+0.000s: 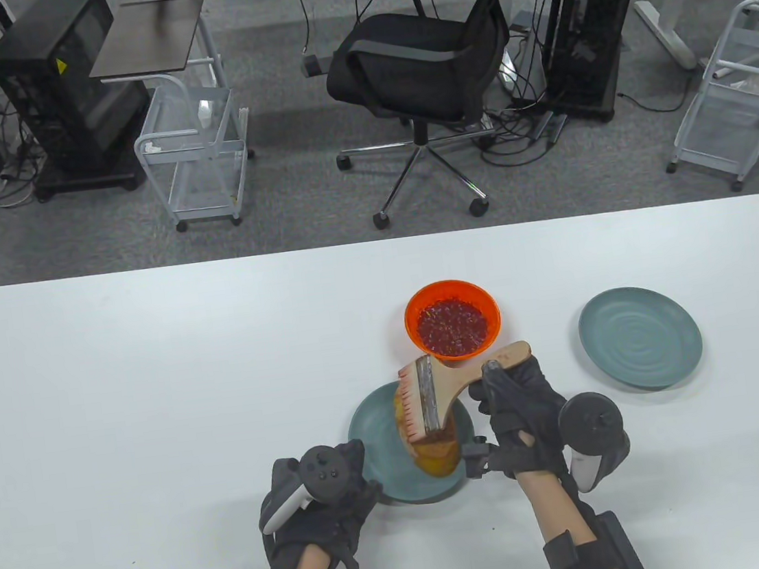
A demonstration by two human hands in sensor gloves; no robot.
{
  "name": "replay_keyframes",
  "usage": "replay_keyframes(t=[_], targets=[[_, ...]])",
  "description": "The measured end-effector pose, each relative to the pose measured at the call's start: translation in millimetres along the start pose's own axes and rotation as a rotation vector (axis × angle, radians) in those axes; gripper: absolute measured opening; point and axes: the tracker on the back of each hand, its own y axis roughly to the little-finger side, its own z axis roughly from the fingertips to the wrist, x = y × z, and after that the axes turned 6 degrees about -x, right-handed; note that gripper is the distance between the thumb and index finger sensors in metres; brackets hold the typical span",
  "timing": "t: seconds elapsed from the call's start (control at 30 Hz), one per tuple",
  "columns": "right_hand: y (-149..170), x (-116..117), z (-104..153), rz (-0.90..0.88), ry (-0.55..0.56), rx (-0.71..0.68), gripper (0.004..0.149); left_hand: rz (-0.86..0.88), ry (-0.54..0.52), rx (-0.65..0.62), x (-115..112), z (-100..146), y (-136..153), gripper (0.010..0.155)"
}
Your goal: Dip brush into ketchup and spread onto bread slice
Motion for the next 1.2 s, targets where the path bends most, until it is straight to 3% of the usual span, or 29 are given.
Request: replay_keyframes(t=[0.2, 0.27, 0.4, 0.47, 0.57, 0.8, 0.93, 1.03, 1.2], targets=[[-3.9, -30.3, -8.4, 0.126, 0.138, -0.091, 0.043, 0.000, 0.000, -0.001, -0.1, 0.0, -0.1, 0.067], [-4.7, -26.3, -7.1, 0.085, 0.114, -0.071, 0.043, 0.001, 0.001, -0.001, -0.1, -0.1, -0.2, 0.067], [-1.1, 5.8, 4.7, -0.056, 0.008, 0.032, 0.043, -0.001, 0.000, -0.002, -0.3, -0.1, -0.2, 0.067], [-3.2, 11.1, 6.2, -0.018, -0.012, 0.011, 0.043, -0.001, 0.001, -0.002, -0.4, -0.1, -0.2, 0.067], [-5.7, 6.9, 2.9, 0.049, -0.004, -0.045, 0.043, 0.002, 0.003, -0.003, -0.4, -0.1, 0.0, 0.067], [-11.8, -24.8, -6.3, 0.161, 0.142, -0.143, 0.043, 0.005, 0.004, -0.004, -0.2, 0.0, 0.2, 0.067], [-11.4, -6.8, 1.4, 0.031, 0.084, -0.032, 0.043, 0.003, 0.005, -0.004, -0.3, 0.0, 0.2, 0.067], [-9.6, 10.0, 7.8, 0.035, 0.033, -0.011, 0.043, 0.002, 0.004, -0.004, -0.3, 0.0, 0.3, 0.067], [-8.5, -3.2, 1.5, 0.077, 0.074, -0.054, 0.043, 0.003, 0.004, -0.004, -0.3, 0.0, 0.3, 0.067]])
